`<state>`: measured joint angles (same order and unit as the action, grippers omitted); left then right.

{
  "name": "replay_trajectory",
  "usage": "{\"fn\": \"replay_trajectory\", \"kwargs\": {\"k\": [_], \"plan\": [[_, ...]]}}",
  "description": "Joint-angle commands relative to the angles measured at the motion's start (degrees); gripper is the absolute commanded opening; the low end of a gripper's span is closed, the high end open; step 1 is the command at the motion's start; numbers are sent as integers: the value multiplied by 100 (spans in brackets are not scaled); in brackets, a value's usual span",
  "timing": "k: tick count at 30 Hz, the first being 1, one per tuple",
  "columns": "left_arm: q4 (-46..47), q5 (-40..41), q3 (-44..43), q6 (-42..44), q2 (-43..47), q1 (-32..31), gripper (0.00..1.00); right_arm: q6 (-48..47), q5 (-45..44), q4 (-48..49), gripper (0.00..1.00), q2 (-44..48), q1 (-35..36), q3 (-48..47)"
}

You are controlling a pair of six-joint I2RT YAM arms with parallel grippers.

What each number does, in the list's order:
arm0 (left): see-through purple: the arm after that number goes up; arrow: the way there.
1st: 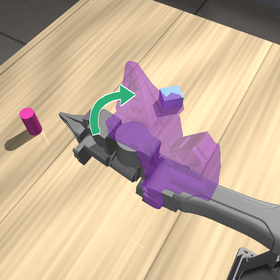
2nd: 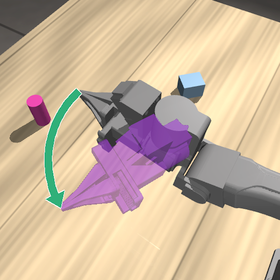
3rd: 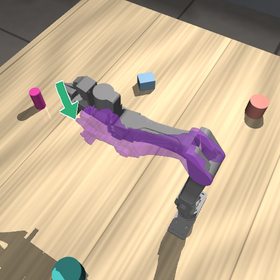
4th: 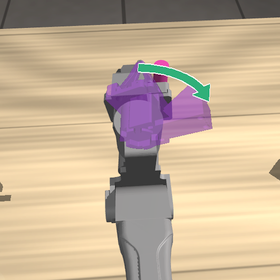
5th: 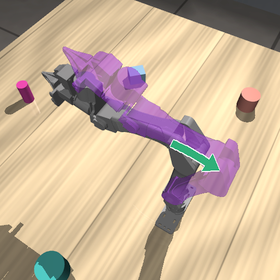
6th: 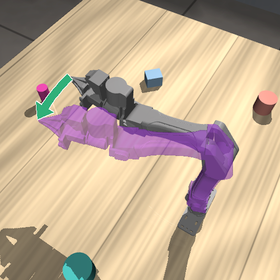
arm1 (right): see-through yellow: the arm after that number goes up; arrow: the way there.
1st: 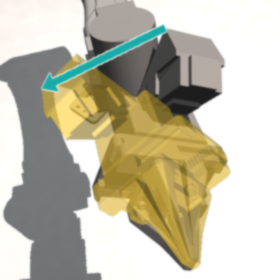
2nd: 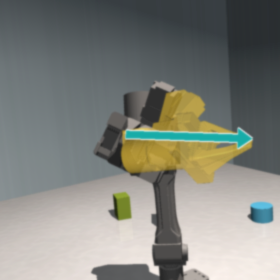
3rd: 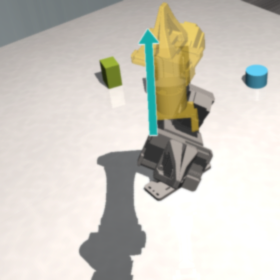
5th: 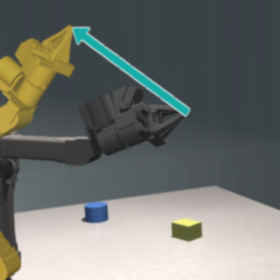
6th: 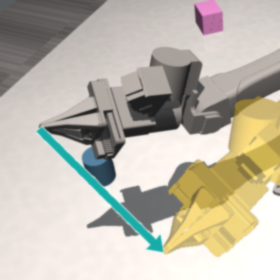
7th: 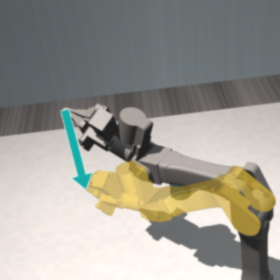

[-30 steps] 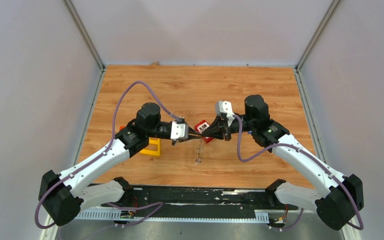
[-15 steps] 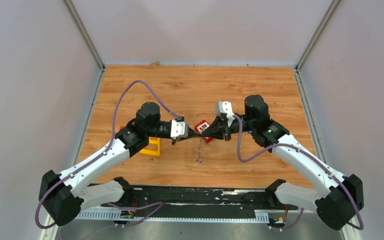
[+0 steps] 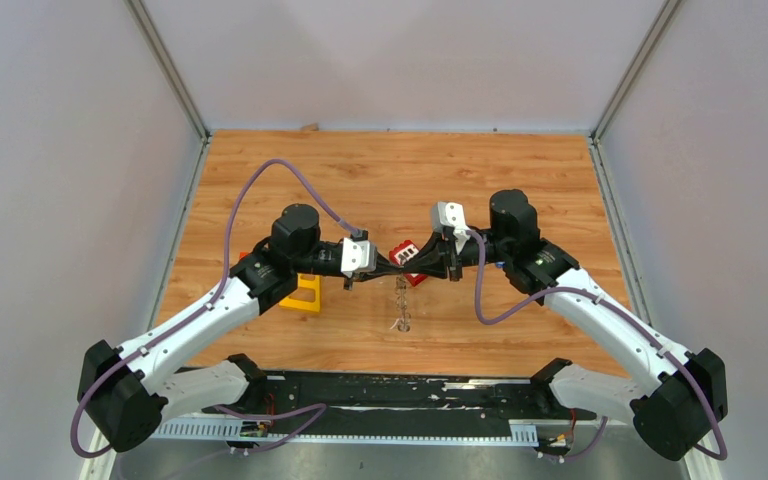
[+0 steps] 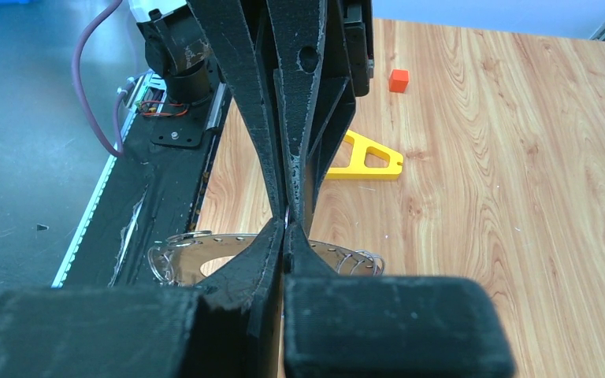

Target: Put the keys on the keyring

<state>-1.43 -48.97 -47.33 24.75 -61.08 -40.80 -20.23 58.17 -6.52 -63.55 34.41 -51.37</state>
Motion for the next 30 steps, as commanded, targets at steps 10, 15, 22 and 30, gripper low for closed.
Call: {"fn": "replay_trajectory", "kwargs": {"k": [10, 15, 22, 30], "plan": [[384, -55, -92, -49, 56, -10, 18, -77, 55, 178, 0, -8, -16, -22], [389, -76, -101, -67, 42, -13, 18, -84, 50, 169, 0, -17, -14, -30], [438, -108, -93, -126, -24, -16, 16, -78, 49, 175, 0, -30, -17, -30], [483, -174, -145, -209, -91, -19, 15, -77, 56, 174, 0, -32, -15, -29]]}}
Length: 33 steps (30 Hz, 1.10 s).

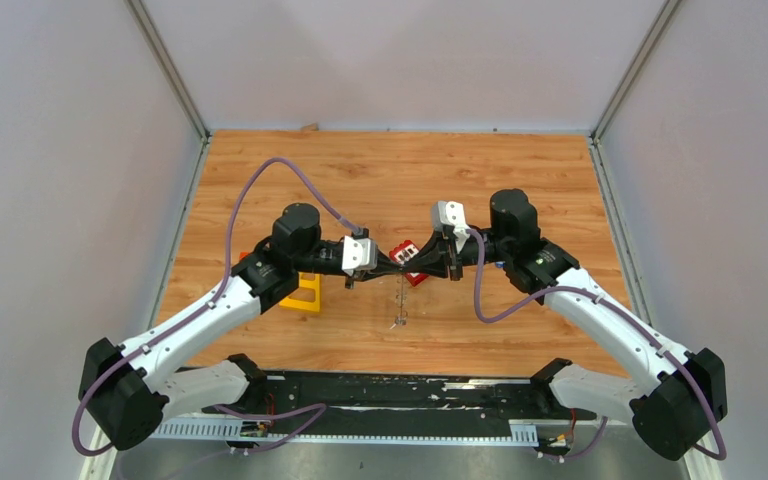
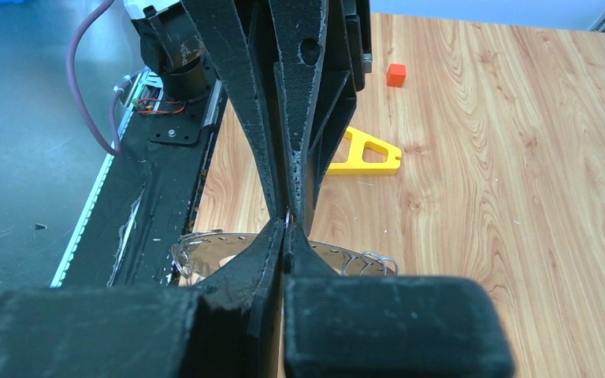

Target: Put the keys on the keyring

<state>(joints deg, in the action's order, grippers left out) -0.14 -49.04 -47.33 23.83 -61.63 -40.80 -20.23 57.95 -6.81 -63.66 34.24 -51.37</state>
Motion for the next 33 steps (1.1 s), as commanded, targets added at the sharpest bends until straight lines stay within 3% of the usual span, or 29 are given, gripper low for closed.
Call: {"fn": "replay_trajectory", "kwargs": {"k": [1, 6, 12, 18, 20, 28, 33], "plan": [[363, -174, -145, -118, -41, -16, 15, -78, 76, 198, 0, -16, 5, -30], [385, -186, -140, -144, -63, -16, 12, -84, 85, 205, 0, -17, 4, -30], [394, -220, -124, -166, -45, -16, 0, -120, 46, 173, 0, -16, 7, -22], [213, -130, -16, -91, 151, -16, 0, -330, -251, 10, 1, 57, -6, -13], [57, 22, -11, -44, 233, -16, 0, -401, -402, -60, 7, 89, -5, -4], [-1085, 861, -320, 166, 375, -16, 0, -748, -898, -406, 49, 290, -110, -30], [-1282, 1179, -278, 148, 532, -16, 0, -720, -1307, -767, 57, 415, -456, -222]]}}
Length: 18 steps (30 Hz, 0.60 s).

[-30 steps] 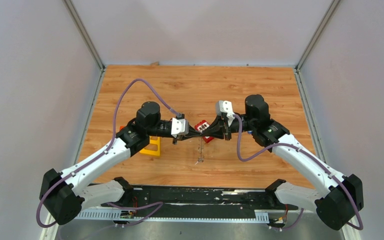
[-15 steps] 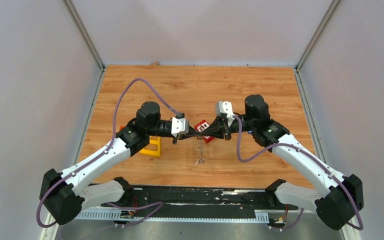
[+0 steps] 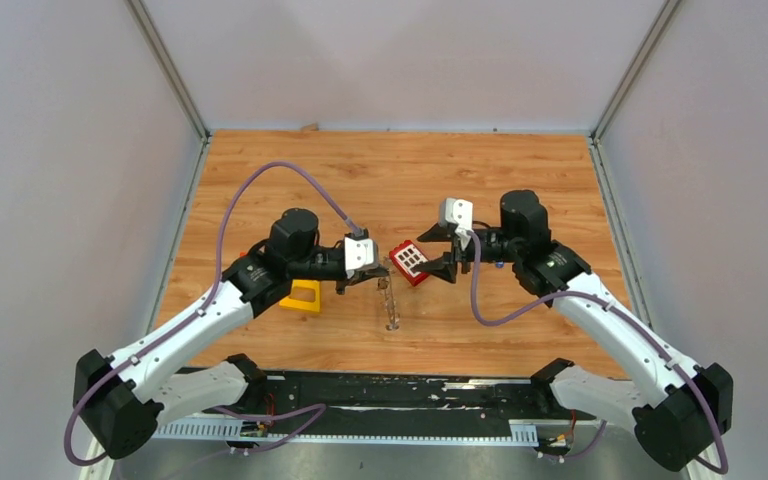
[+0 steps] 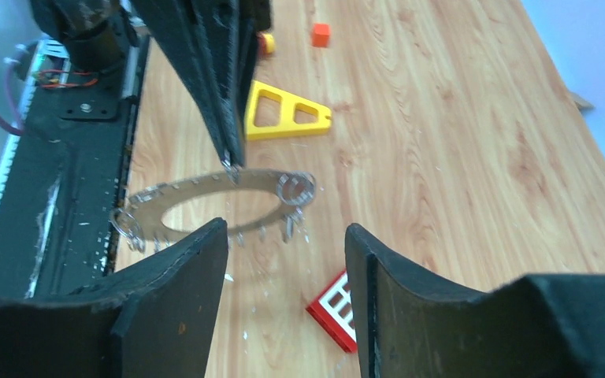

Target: Put the keys on the keyring

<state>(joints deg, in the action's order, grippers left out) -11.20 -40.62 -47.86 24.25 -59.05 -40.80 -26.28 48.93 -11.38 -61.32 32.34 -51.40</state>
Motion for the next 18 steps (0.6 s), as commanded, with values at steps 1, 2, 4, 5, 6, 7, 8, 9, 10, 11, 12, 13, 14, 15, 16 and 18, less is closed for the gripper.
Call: {"fn": "replay_trajectory", "kwargs": {"k": [1, 2, 4, 5, 6, 7, 8, 9, 10, 11, 12, 13, 14, 15, 16, 18], "plan": [[-160, 381, -194, 95, 321, -16, 0, -91, -502, -399, 58, 187, -433, -285], [-154, 414, -157, 87, 359, -16, 0, -60, -622, -491, 59, 179, -547, -325], [-135, 476, -106, 64, 422, -16, 0, -69, -948, -734, 63, 140, -740, -387], [-143, 499, -102, 50, 447, -16, 0, -90, -1168, -874, 65, 88, -813, -400], [-164, 510, -94, 41, 459, -16, 0, -119, -1406, -1003, 67, 36, -879, -406], [-191, 511, -97, 28, 465, -16, 0, -133, -1636, -1115, 68, -14, -954, -398], [-217, 504, -101, 6, 474, -16, 0, -138, -1854, -1206, 68, -92, -1040, -389], [-237, 496, -101, -12, 481, -16, 0, -138, -2060, -1288, 68, -172, -1150, -377], [-249, 460, -97, -27, 496, -16, 0, -133, -2217, -1364, 68, -277, -1277, -353], [-251, 426, -89, -68, 506, -16, 0, -128, -2358, -1407, 68, -385, -1443, -330], [-249, 393, -76, -88, 521, -16, 0, -105, -2420, -1445, 68, -511, -1615, -315], [-237, 363, -63, -99, 531, -16, 0, -118, -2465, -1504, 68, -675, -1764, -322], [-228, 340, -58, -116, 534, -16, 0, -147, -2490, -1579, 68, -840, -1918, -351], [-225, 328, -50, -122, 537, -16, 0, -148, -2582, -1642, 68, -1040, -2045, -401], [-225, 313, -53, -129, 535, -17, 0, -147, -2625, -1714, 67, -1261, -2160, -475], [-234, 296, -68, -154, 540, -16, 0, -147, -2699, -1848, 66, -1698, -2362, -664]]}}
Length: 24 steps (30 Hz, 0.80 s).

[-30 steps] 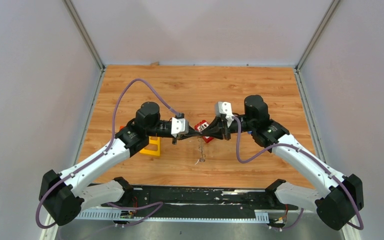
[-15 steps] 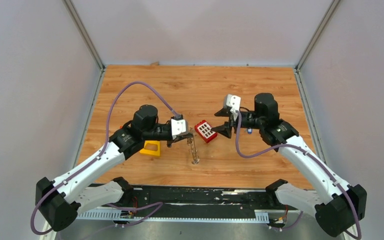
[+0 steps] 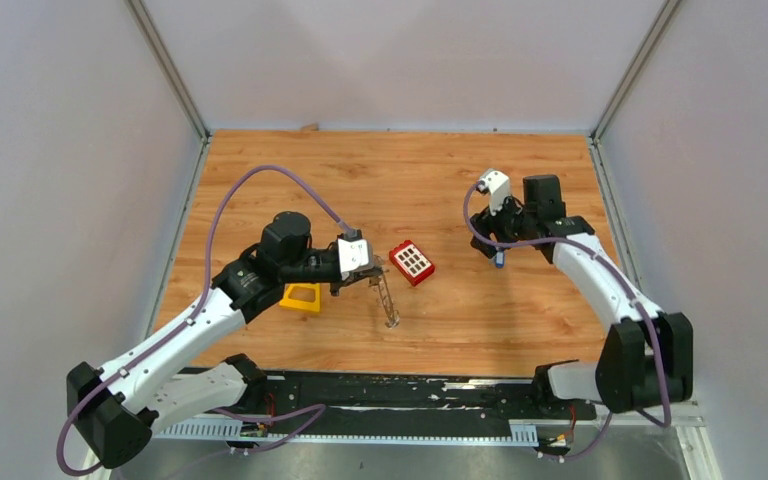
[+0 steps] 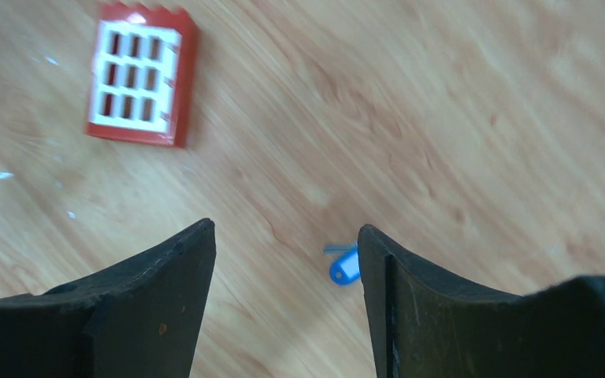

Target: Put the keys on the keyring

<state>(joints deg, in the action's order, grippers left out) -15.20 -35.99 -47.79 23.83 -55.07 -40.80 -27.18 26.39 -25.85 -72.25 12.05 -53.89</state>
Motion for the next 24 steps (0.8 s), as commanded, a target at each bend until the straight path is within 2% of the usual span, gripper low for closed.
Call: {"fn": "replay_trajectory", "kwargs": {"k": [1, 8, 12, 24], "plan": [[167, -170, -77, -120, 146, -16, 0, -71, -470, -453, 65, -798, -423, -511], [178, -215, -52, -138, 164, -16, 0, -325, -880, -751, 59, -2330, -590, -1250], [194, -231, -33, -127, 155, -17, 0, -455, -1145, -926, 54, -2877, -590, -1533], [257, -294, 16, -114, 106, -16, 0, -755, -1312, -1114, 50, -3230, -590, -1596]]}}
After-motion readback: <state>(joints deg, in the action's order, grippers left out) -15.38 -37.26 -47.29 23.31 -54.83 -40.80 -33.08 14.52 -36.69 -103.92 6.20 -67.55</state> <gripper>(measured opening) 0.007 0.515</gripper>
